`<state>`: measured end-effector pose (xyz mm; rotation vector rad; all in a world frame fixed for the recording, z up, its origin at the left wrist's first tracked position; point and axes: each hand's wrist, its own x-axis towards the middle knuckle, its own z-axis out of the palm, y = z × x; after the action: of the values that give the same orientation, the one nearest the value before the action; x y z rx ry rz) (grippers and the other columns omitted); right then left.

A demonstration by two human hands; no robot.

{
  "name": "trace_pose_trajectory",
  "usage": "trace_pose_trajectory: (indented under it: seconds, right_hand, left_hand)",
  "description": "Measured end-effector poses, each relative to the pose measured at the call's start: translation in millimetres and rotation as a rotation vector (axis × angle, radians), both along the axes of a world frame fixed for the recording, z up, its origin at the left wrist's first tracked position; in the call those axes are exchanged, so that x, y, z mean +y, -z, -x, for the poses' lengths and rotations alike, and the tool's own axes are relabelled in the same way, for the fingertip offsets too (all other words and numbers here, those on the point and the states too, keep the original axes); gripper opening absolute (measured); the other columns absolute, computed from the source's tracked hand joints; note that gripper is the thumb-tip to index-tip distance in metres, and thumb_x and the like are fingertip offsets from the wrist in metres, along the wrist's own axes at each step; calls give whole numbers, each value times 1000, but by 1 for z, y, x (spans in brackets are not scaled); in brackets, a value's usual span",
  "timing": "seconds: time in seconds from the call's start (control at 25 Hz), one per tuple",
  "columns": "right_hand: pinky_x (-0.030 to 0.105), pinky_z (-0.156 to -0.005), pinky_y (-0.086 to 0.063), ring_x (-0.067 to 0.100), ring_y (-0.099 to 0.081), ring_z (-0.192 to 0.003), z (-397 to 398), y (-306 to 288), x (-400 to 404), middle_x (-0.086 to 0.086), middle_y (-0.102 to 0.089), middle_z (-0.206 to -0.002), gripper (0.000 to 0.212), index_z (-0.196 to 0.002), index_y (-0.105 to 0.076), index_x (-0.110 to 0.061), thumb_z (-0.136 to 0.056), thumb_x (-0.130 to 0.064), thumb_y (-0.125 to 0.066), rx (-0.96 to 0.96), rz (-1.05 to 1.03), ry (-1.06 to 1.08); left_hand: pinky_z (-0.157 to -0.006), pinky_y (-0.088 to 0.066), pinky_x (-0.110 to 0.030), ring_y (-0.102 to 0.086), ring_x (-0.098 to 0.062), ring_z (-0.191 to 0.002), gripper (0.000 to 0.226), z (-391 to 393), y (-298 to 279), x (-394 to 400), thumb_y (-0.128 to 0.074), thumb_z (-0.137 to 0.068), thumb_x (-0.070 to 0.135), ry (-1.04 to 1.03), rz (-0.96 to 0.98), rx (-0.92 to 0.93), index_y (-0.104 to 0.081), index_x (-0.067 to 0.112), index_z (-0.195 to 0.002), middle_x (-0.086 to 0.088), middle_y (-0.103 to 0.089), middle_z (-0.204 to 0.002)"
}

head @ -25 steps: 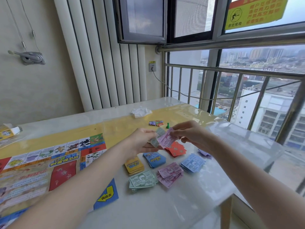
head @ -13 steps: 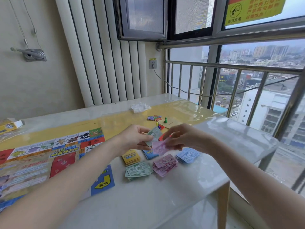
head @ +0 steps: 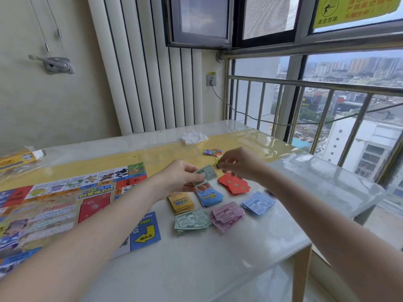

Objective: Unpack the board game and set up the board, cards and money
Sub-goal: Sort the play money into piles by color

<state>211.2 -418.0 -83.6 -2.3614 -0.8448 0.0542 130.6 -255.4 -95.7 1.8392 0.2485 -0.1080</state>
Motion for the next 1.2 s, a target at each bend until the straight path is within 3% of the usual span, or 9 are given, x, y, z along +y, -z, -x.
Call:
trace_pose_trajectory:
  seconds: [0.12,0.24,0.44,0.56,0.76,0.88,1.04,1.12,1.2]
  right_hand:
    - [19,-51,-44,12,-54,-57,-2,4,19,4,-61,-68,18,-101,-65,2,-89,-8,-56,244,-173,-79]
    - [21,-50,-42,14,-52,-56,-3,4,28,9,-61,-67,17,-98,-64,5,-82,0,-64,320,-256,-162]
    - [14,-45,-37,0,-47,-42,13,6,34,-4,-60,-55,8,-76,-65,-11,-79,-4,-69,313,59,-390]
    - [15,-46,-37,1,-48,-44,25,15,38,-7,-59,-53,9,-74,-65,-12,-78,-8,-70,325,150,-424]
    - [17,-52,-35,3,-48,-59,39,30,38,-9,-58,-70,19,-88,-66,-18,-73,-24,-76,5,392,-359]
    - [17,-56,-35,3,-48,-66,44,25,30,-6,-56,-88,38,-105,-62,-20,-72,-32,-76,-20,367,-342]
    - [28,-80,-41,15,-48,-91,51,27,27,-4,-43,-102,49,-115,-57,-24,-72,-37,-75,-38,549,-420]
    - [27,-77,-41,16,-46,-91,51,28,30,-3,-44,-101,44,-114,-60,-20,-74,-34,-74,-86,546,-430]
    - [19,-64,-36,14,-45,-86,52,28,33,-6,-46,-89,40,-112,-63,-17,-76,-31,-73,-121,533,-437]
  left_hand:
    - [-54,-51,-13,-67,-3,-61,7,-4,-4,10,-62,-88,12,2,-36,-13,-64,6,-90,-6,-72,-79]
    - [-60,-53,-15,-68,-4,-64,7,-2,-8,25,-61,-88,13,42,-102,6,-65,7,-91,-1,-73,-75]
    - [-63,-52,-15,-68,-7,-74,8,18,-12,39,-63,-87,18,350,-287,240,-68,13,-92,-3,-73,-87]
    - [-68,-53,-16,-64,-12,-84,17,28,-9,38,-68,-83,28,393,-517,236,-67,18,-96,0,-69,-94]
    - [-66,-48,-19,-64,-17,-92,48,45,2,19,-69,-78,45,435,-871,176,-58,17,-114,7,-58,-96]
    - [-70,-44,-24,-59,-19,-94,58,48,10,9,-69,-74,53,420,-1045,139,-54,17,-117,5,-52,-97]
    - [-69,-41,-26,-51,-16,-87,51,50,15,6,-70,-74,50,412,-1128,97,-54,17,-109,1,-54,-100]
    - [-67,-42,-26,-53,-16,-85,48,50,16,7,-70,-76,46,396,-1113,80,-55,13,-110,-3,-58,-106]
    - [-69,-42,-26,-53,-17,-88,50,51,16,7,-70,-77,44,383,-1116,80,-56,10,-111,-4,-59,-108]
